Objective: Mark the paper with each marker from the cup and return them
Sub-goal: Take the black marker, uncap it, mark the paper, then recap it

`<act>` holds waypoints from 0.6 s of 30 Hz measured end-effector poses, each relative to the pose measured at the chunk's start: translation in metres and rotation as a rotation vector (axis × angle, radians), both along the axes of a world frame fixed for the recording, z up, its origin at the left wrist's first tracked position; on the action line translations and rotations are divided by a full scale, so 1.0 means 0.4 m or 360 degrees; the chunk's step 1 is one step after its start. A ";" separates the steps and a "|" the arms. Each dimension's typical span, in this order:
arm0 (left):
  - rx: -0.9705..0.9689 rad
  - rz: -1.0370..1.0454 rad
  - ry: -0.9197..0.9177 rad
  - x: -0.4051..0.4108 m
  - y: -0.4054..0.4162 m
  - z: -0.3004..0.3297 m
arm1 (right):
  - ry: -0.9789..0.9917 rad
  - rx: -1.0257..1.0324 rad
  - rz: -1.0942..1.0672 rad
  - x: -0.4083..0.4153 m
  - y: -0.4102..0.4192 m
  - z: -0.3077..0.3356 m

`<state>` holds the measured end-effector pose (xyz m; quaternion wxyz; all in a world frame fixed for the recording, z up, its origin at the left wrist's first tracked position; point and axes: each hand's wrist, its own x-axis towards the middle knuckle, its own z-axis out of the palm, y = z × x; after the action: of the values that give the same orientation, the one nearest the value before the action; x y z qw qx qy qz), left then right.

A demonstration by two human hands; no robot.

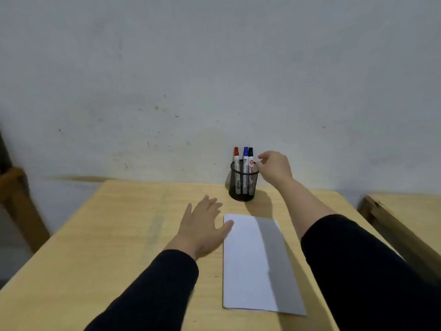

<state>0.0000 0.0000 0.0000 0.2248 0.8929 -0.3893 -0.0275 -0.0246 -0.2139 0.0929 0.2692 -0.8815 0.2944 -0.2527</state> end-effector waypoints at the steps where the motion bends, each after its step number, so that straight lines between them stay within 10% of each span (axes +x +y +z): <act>1: 0.0034 -0.0007 0.0018 0.001 0.002 -0.013 | 0.0001 0.0045 -0.0035 0.010 -0.005 -0.001; 18: 0.0180 0.0017 -0.0005 0.028 -0.010 -0.072 | -0.0476 0.0326 -0.0153 0.137 -0.037 -0.018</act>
<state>0.0111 -0.0040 -0.0289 0.1735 0.9063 -0.3826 -0.0466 0.0304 -0.2288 0.0857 0.3859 -0.7870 0.3172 -0.3620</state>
